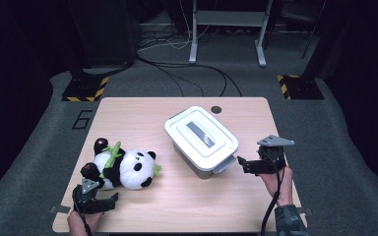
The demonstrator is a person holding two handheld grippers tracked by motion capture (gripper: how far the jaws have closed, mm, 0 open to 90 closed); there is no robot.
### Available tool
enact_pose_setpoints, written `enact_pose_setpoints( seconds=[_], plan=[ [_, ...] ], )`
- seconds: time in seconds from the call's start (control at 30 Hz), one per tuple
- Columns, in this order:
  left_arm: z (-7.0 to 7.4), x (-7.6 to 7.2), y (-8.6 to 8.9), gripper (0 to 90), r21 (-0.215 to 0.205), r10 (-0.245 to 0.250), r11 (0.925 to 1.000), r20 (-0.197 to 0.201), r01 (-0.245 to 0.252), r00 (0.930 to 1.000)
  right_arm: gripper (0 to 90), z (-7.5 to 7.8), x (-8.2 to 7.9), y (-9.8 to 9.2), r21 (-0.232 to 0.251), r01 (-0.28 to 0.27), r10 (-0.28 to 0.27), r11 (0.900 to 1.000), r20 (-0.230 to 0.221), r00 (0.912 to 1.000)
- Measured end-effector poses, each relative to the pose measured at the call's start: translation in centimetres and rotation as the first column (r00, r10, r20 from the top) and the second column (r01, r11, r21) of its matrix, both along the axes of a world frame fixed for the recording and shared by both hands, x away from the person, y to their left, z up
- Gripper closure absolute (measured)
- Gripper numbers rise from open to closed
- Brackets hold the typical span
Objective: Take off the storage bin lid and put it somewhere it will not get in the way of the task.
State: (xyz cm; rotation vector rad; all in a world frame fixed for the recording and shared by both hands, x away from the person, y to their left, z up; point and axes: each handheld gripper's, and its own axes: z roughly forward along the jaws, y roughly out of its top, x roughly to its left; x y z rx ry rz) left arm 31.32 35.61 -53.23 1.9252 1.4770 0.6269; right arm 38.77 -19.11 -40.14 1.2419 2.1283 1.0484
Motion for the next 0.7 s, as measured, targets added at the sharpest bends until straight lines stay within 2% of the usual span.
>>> enact_pose_setpoints(
  seconds=[0.33, 0.7],
  plan=[
    [0.0, 0.0, 0.0, 0.0, 0.0, 0.0, 1.0, 0.001, 0.0, 1.0, 0.0, 1.5, 1.4, 1.8, -0.003, -0.028, 0.028, 1.0, 0.011, 0.9996],
    [0.0, 0.0, 0.0, 0.0, 0.0, -0.001, 1.0, 0.002, 0.001, 1.0, 0.0, 2.3, 3.9, 5.6, -0.026, -0.099, 0.098, 0.995, -0.006, 0.9951]
  ],
)
